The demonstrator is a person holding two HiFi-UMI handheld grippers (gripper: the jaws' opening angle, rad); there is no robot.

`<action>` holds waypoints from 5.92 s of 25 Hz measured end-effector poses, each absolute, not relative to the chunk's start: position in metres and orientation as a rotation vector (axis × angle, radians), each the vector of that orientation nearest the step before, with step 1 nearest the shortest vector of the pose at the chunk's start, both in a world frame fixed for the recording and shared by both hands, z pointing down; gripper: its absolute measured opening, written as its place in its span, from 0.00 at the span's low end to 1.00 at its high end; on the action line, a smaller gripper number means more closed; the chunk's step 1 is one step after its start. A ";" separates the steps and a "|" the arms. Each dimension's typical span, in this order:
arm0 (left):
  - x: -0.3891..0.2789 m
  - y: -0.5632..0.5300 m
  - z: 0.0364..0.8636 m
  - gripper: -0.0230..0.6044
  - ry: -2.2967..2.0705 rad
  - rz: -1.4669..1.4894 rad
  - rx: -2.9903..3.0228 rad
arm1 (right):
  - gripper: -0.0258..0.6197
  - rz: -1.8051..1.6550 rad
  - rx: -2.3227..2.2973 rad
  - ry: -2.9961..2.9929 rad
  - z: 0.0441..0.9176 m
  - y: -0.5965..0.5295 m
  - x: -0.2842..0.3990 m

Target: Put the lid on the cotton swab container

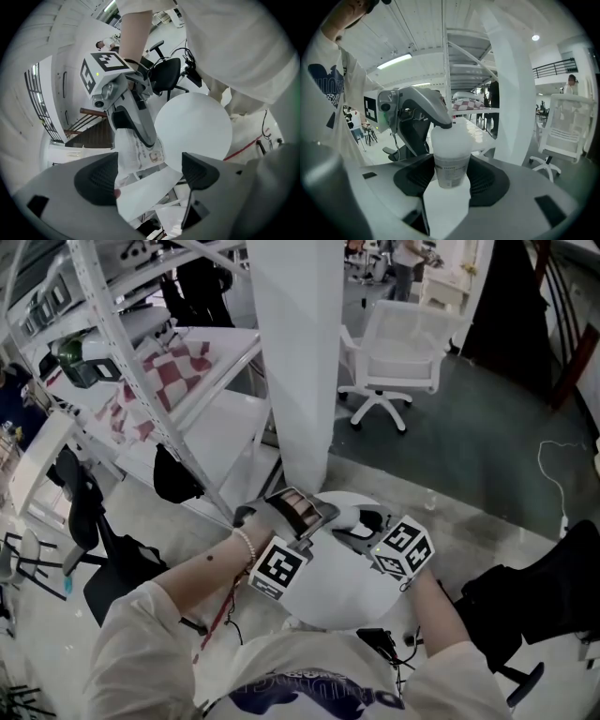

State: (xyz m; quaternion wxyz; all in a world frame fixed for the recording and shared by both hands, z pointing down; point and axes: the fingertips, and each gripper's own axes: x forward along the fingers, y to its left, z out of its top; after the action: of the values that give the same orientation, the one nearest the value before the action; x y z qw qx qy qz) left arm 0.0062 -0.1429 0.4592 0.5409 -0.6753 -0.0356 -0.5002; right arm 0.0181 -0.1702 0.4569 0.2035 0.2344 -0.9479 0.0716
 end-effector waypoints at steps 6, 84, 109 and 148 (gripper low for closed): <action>0.006 -0.151 0.466 0.69 -0.072 -1.169 -1.501 | 0.39 0.235 0.659 -2.626 0.462 -0.174 0.020; -0.089 -0.207 0.472 0.70 1.319 0.041 -3.143 | 0.38 0.284 0.618 -2.310 0.762 -0.186 0.032; -0.084 -0.218 0.478 0.70 1.299 -0.125 -3.207 | 0.52 0.560 1.262 -2.328 0.658 -0.174 0.090; -0.041 -0.136 0.370 0.03 1.375 0.005 -2.731 | 0.05 -0.101 1.999 -2.272 0.401 -0.116 0.067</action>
State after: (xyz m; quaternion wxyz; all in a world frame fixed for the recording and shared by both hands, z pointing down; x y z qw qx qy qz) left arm -0.0411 -0.1364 0.3698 0.0418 -0.8924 0.4494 0.0017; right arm 0.0670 -0.1157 0.4013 0.0567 0.6591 -0.7492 -0.0333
